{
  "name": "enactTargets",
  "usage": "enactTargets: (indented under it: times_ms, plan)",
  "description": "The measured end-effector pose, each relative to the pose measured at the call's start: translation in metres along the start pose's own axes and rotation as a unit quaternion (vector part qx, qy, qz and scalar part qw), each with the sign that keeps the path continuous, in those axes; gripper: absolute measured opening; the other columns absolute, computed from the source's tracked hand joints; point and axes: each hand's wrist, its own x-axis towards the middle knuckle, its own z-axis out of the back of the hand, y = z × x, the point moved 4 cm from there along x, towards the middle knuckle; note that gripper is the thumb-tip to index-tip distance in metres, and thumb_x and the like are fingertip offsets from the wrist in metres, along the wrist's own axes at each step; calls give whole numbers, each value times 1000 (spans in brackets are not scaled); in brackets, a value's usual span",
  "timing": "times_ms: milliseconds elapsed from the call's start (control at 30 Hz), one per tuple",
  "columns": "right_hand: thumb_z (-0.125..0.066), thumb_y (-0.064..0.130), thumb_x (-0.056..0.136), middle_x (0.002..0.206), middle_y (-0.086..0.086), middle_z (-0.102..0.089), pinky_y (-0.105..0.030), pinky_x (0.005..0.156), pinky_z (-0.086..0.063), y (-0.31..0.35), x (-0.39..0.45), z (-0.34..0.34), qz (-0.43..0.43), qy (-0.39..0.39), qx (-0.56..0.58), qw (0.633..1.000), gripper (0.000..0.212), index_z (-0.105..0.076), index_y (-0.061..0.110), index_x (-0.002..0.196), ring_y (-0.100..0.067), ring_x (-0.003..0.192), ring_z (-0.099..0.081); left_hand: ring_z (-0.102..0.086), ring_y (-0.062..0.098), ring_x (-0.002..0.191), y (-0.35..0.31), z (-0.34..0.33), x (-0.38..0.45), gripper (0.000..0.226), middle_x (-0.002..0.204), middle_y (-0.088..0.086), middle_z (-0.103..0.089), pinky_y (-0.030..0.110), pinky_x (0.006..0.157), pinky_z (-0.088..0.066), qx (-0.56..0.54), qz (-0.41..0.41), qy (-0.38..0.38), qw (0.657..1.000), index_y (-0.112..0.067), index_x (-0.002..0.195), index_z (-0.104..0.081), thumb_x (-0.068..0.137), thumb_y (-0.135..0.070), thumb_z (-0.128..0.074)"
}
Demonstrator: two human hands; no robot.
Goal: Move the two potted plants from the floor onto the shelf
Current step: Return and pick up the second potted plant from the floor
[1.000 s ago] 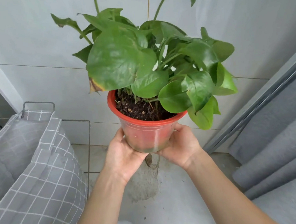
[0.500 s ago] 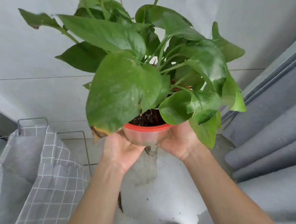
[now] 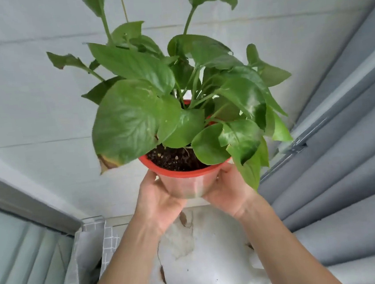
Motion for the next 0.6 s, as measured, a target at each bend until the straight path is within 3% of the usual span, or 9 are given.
enactTargets:
  times_ms: [167,300,367,500,600]
  plan:
    - [-23,34,107,142,-21,-58,-58,100,-50,34,-62,-83,-18,52,25,998,55,-59,5,137,-39,126,-59,-58,36,128,-36,-74,-47,44,134,19,-64,50,115,-36,-10,24,13,1000,-5,133,-61,98,-27,-46]
    - [-23,34,106,140,-26,-58,-61,104,-43,42,-104,-128,4,22,29,999,56,-55,3,141,-45,125,-58,-56,40,128,-52,-109,-81,50,134,25,-62,53,116,-35,-24,48,63,997,-1,136,-55,92,-24,-47]
    - [-24,34,107,139,-29,-57,-63,109,-37,39,-126,-146,26,10,34,999,56,-55,1,140,-47,125,-57,-56,43,127,-58,-122,-101,50,135,27,-60,56,112,-38,-18,72,87,993,-1,137,-54,94,-24,-44]
    - [-27,37,106,141,-31,-54,-65,114,-30,24,-173,-173,74,25,64,995,58,-57,-2,137,-50,129,-52,-64,46,116,-63,-138,-139,48,132,29,-62,58,89,-55,-6,120,134,984,-1,136,-54,100,-27,-37]
    - [-28,37,106,142,-31,-54,-66,109,-34,9,-208,-186,103,15,68,992,58,-56,-2,138,-51,126,-54,-61,47,119,-65,-146,-167,48,133,31,-60,59,97,-51,13,147,165,975,0,137,-53,99,-25,-37]
